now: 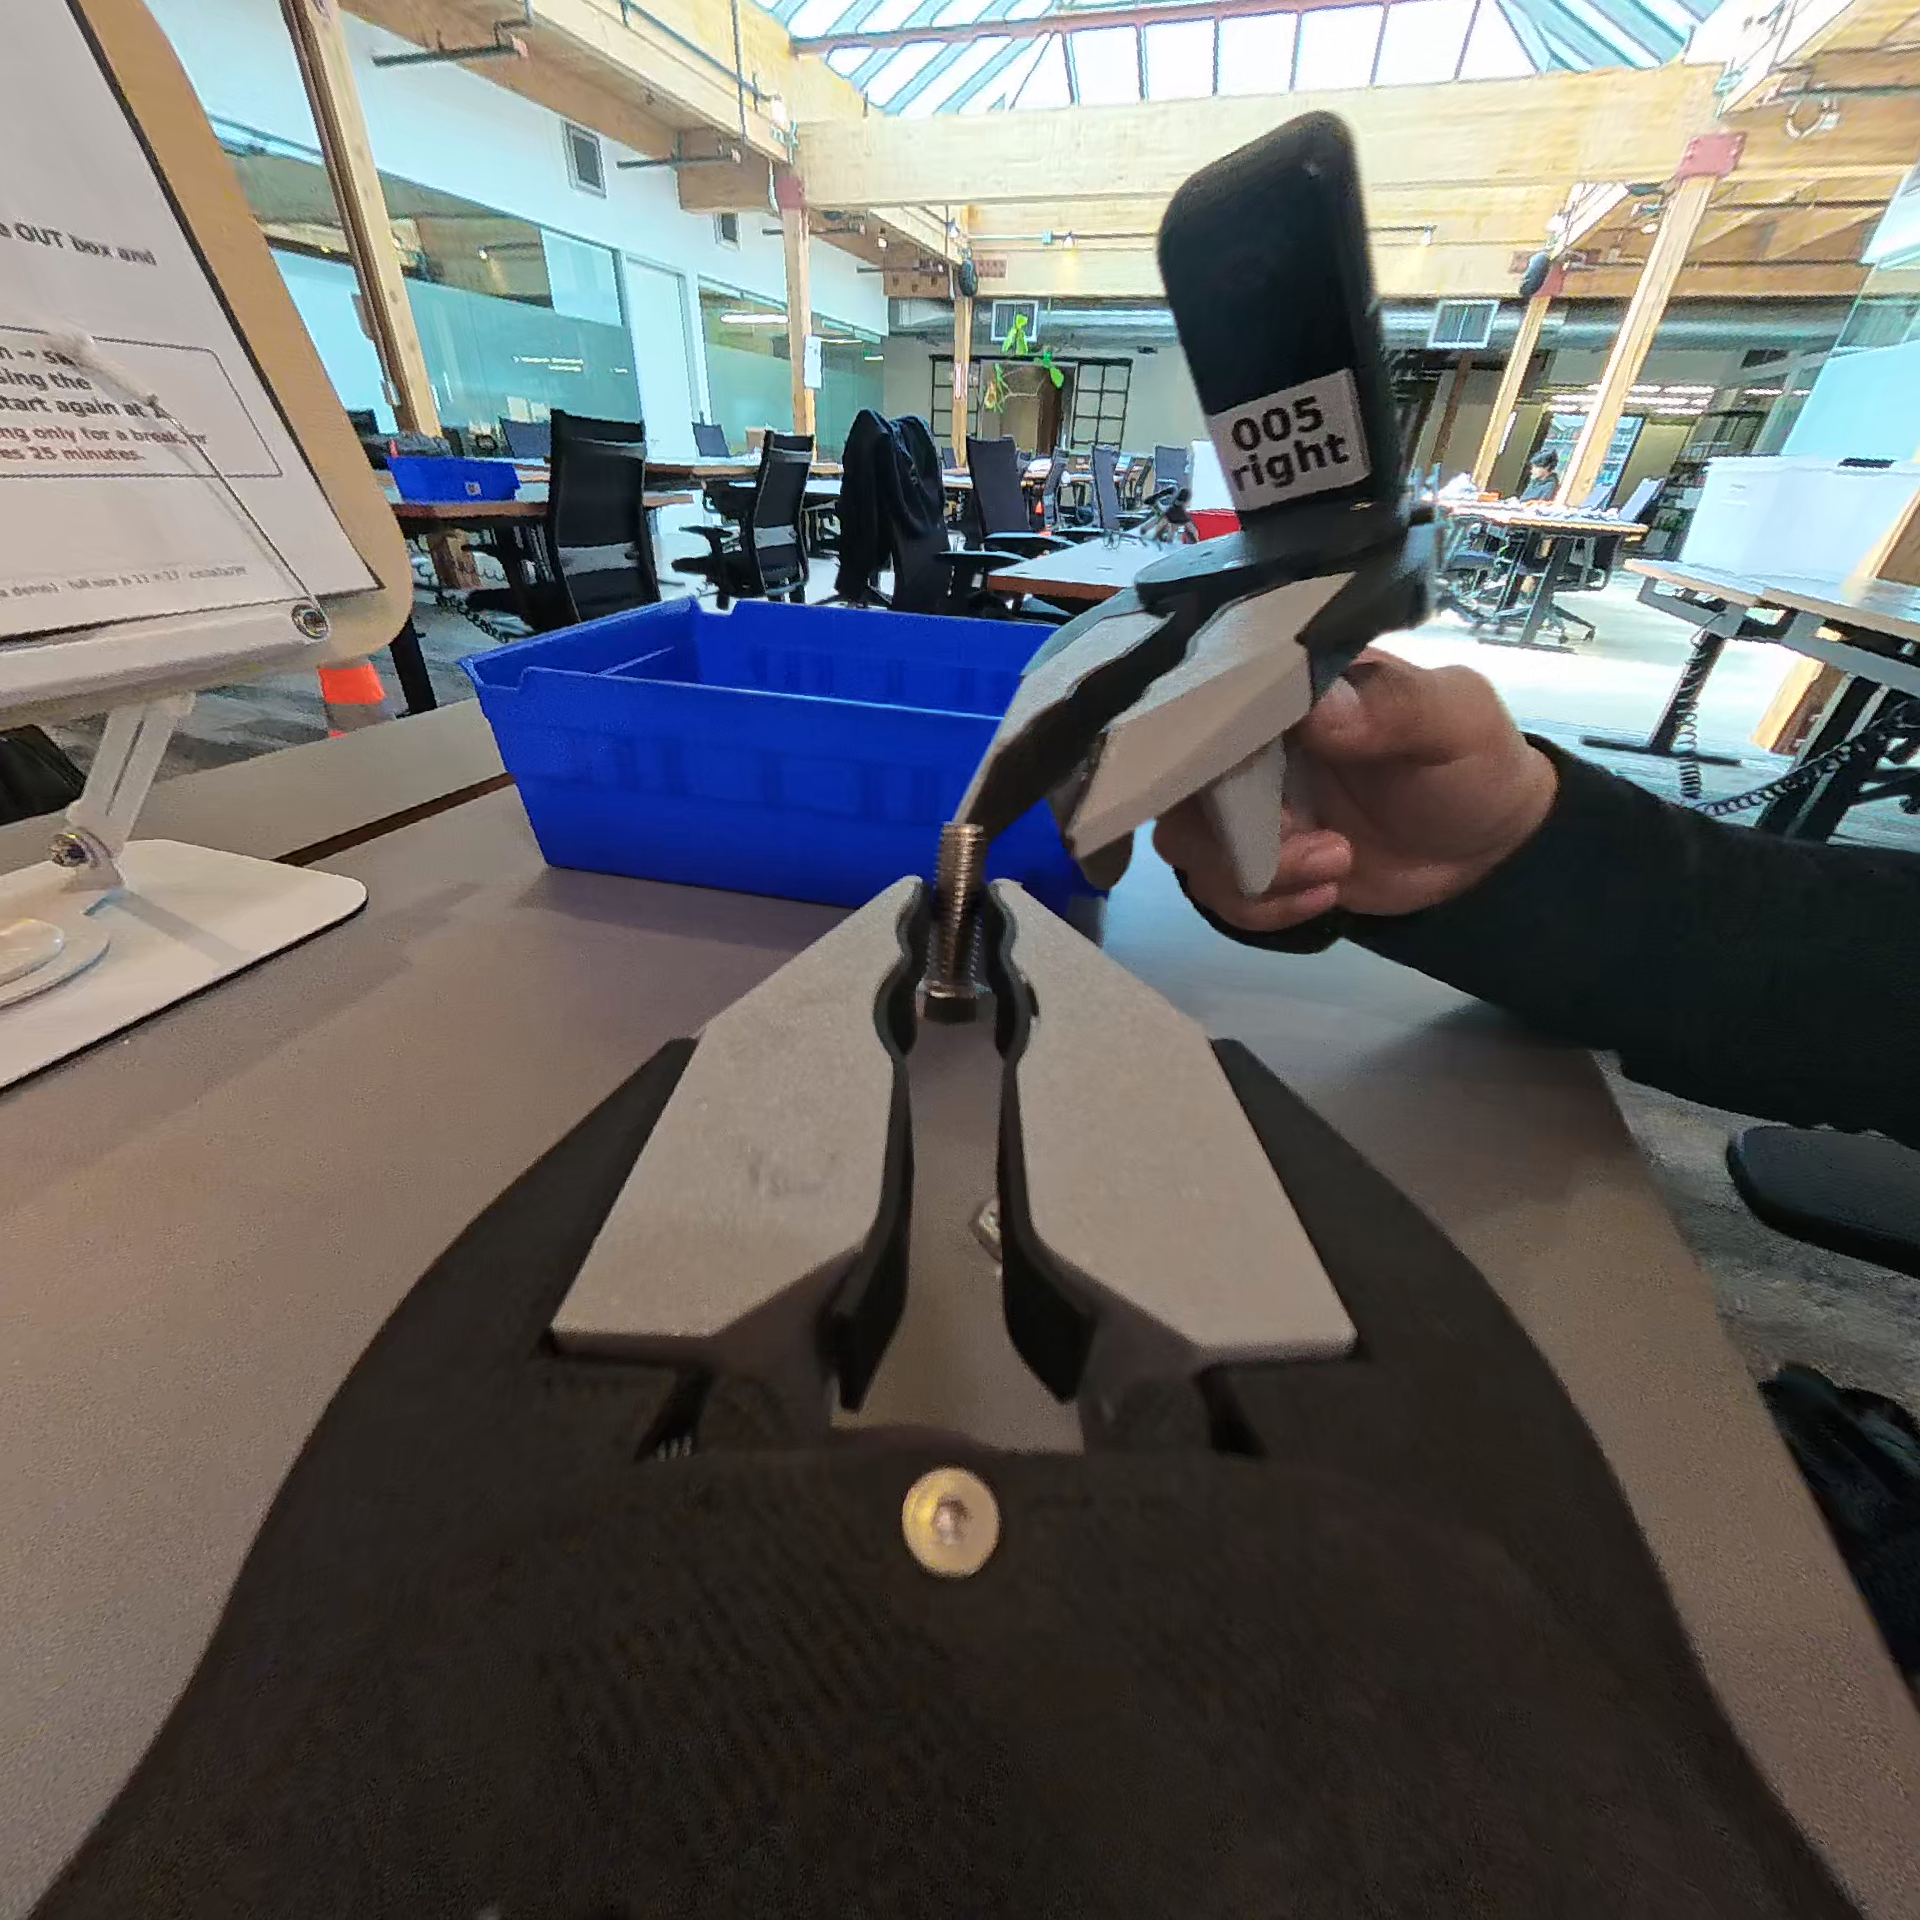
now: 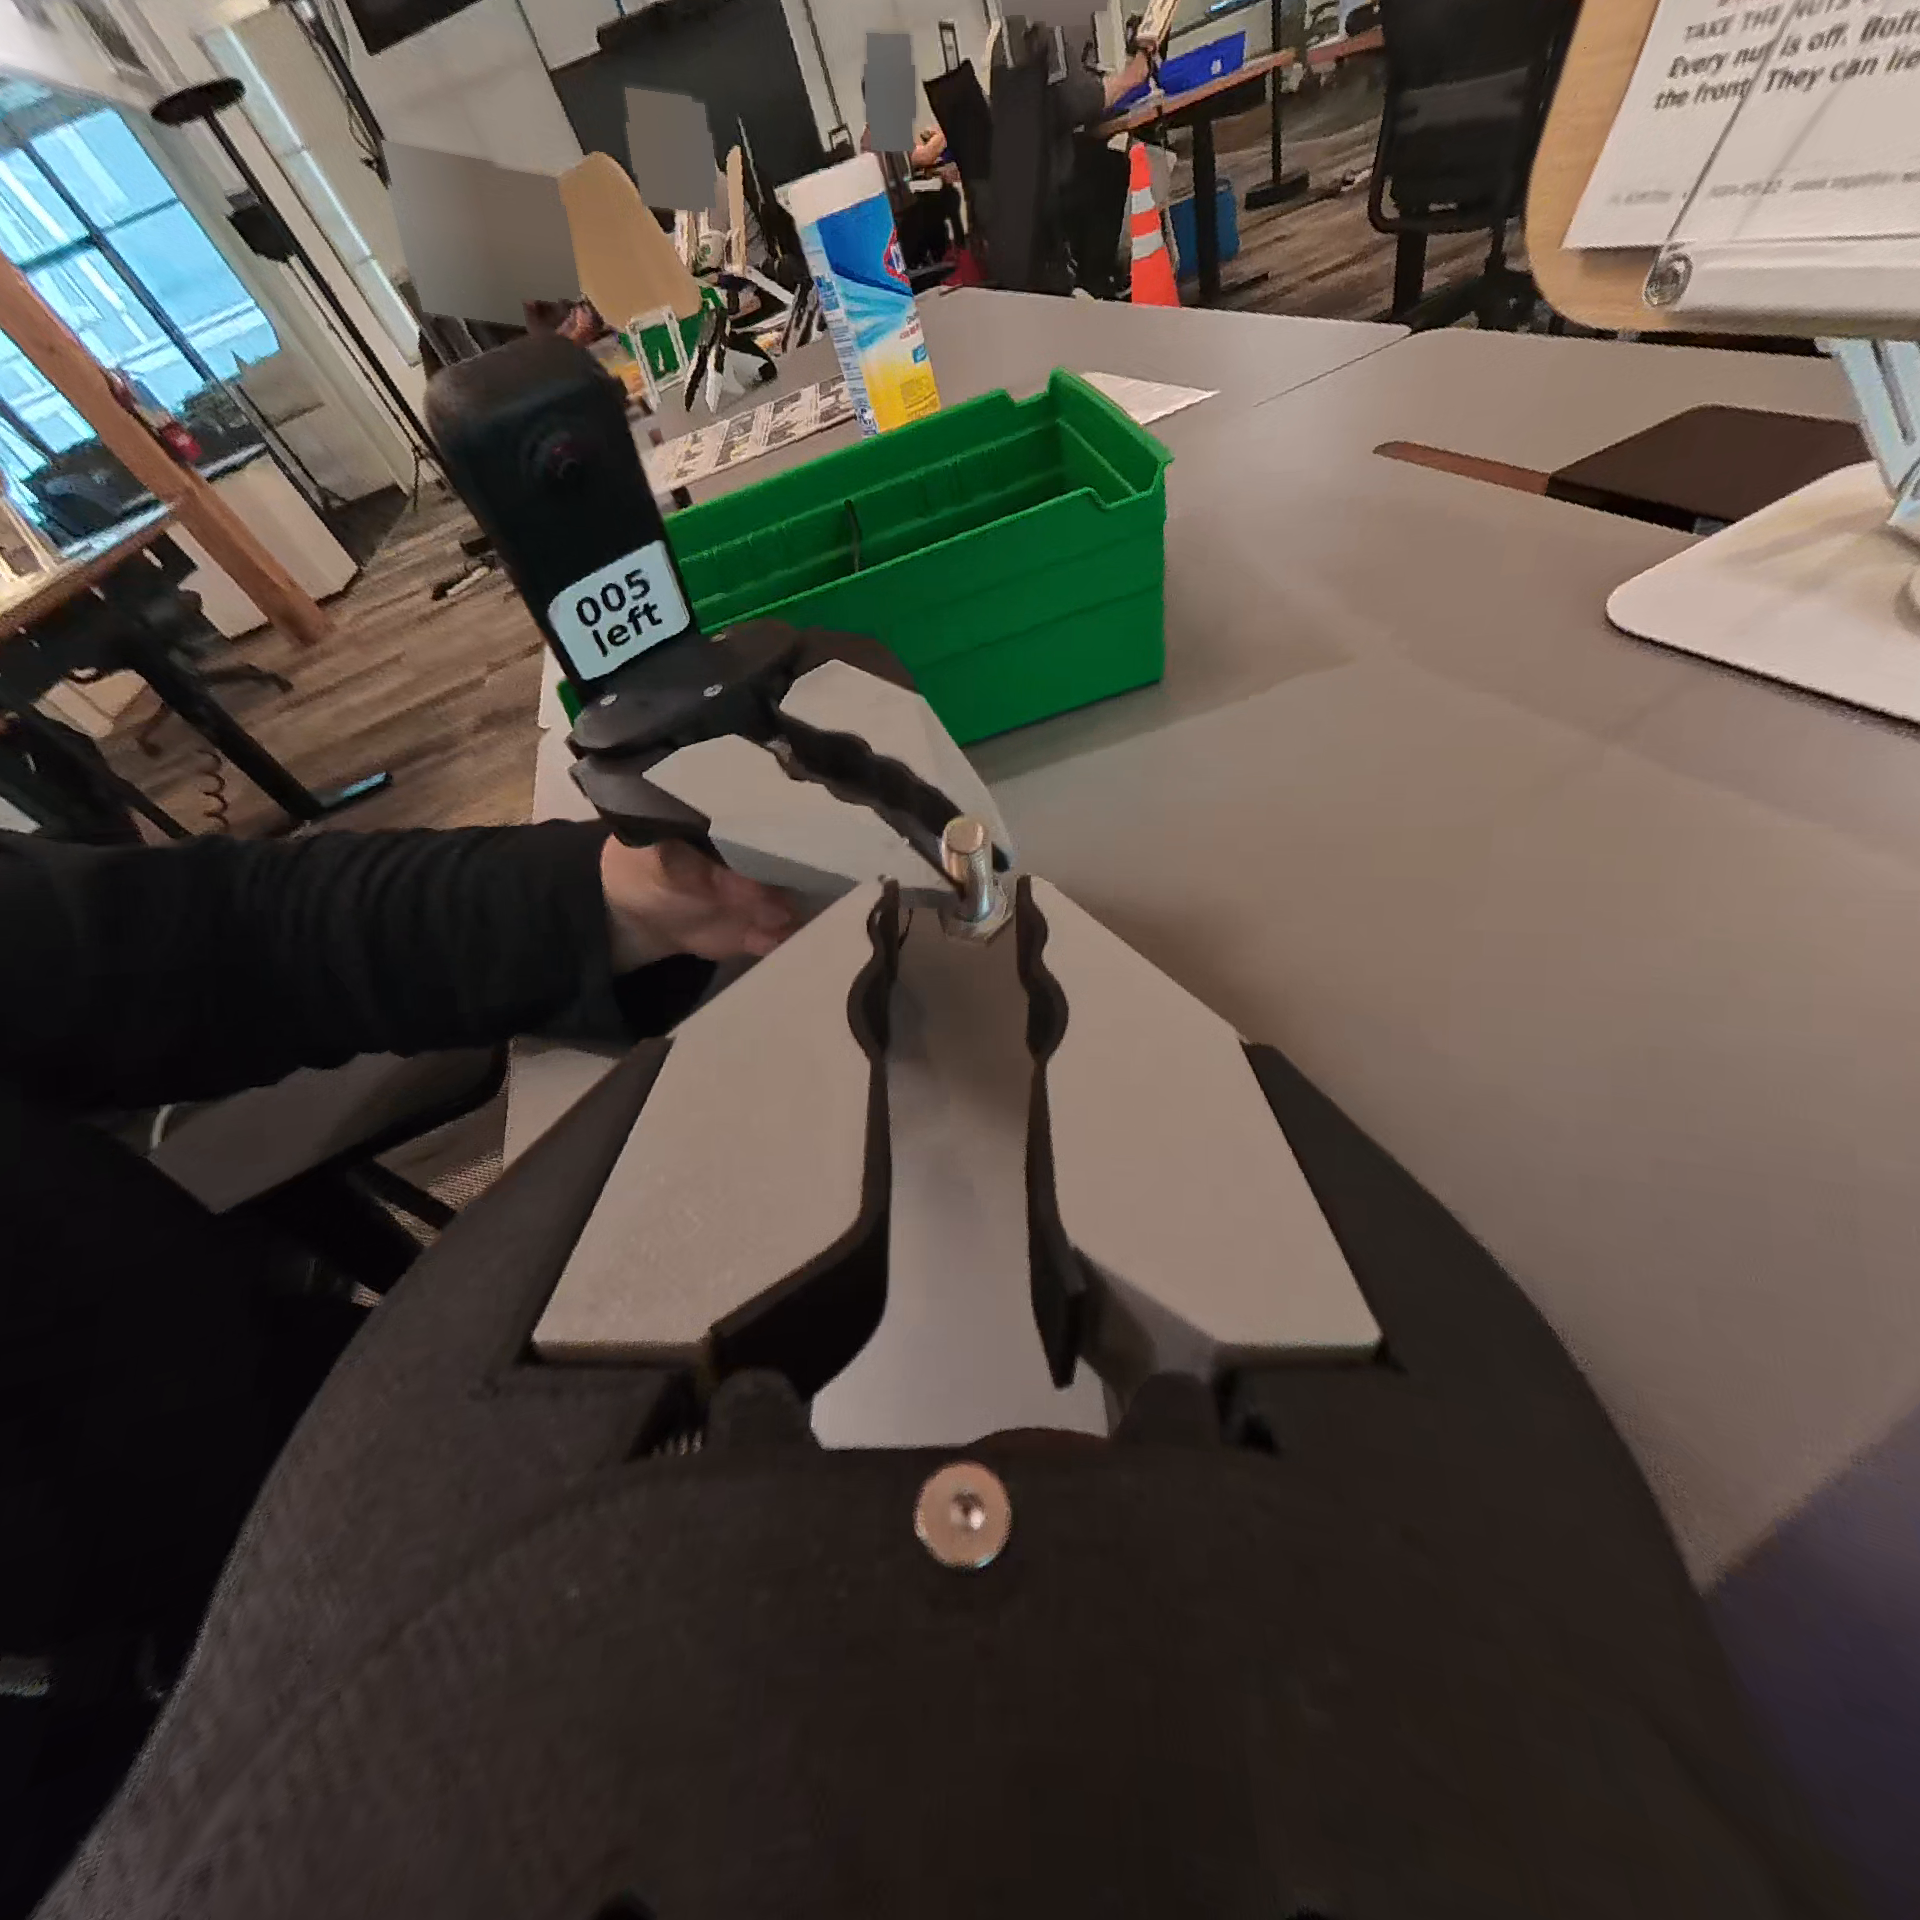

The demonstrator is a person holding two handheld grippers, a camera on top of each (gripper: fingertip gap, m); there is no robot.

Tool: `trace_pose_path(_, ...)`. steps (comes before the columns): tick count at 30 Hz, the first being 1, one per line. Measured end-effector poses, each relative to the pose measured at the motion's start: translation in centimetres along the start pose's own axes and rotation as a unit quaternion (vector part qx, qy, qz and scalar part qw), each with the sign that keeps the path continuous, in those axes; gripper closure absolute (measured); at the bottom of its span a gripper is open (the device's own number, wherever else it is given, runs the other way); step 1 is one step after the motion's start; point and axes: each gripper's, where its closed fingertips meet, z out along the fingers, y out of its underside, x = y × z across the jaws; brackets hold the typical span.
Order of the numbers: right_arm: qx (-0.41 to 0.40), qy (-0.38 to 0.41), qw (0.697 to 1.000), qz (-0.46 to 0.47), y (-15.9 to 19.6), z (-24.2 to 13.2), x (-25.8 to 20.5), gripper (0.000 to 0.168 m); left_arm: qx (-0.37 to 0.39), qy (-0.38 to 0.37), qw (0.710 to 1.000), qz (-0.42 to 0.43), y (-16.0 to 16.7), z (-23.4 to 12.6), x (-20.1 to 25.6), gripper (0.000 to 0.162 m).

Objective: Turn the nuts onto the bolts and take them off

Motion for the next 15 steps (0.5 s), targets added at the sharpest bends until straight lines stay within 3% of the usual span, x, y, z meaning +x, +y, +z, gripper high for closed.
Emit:
trace_pose_path(4,-0.005,-0.007,1.000,0.016,0.4,1.3,0.7,0.154,-0.027,-0.007,0.999,0.019,1.1,0.5,-0.2,0.155)
trace_pose_path(5,-0.010,-0.006,1.000,0.020,0.6,1.6,0.9,0.162,-0.036,-0.010,0.999,0.025,1.4,0.5,-0.2,0.155)
trace_pose_path(11,-0.040,0.028,0.999,-0.010,0.8,2.4,1.4,0.163,-0.064,-0.026,0.998,0.001,2.5,0.4,-1.0,0.155)
trace_pose_path(14,-0.046,0.017,0.999,-0.021,0.4,2.8,0.7,0.163,-0.084,-0.038,0.996,0.001,3.0,0.2,-1.5,0.141)
trace_pose_path(15,-0.052,0.015,0.998,-0.027,0.5,2.9,0.6,0.163,-0.085,-0.033,0.996,0.008,3.0,0.1,-1.2,0.146)
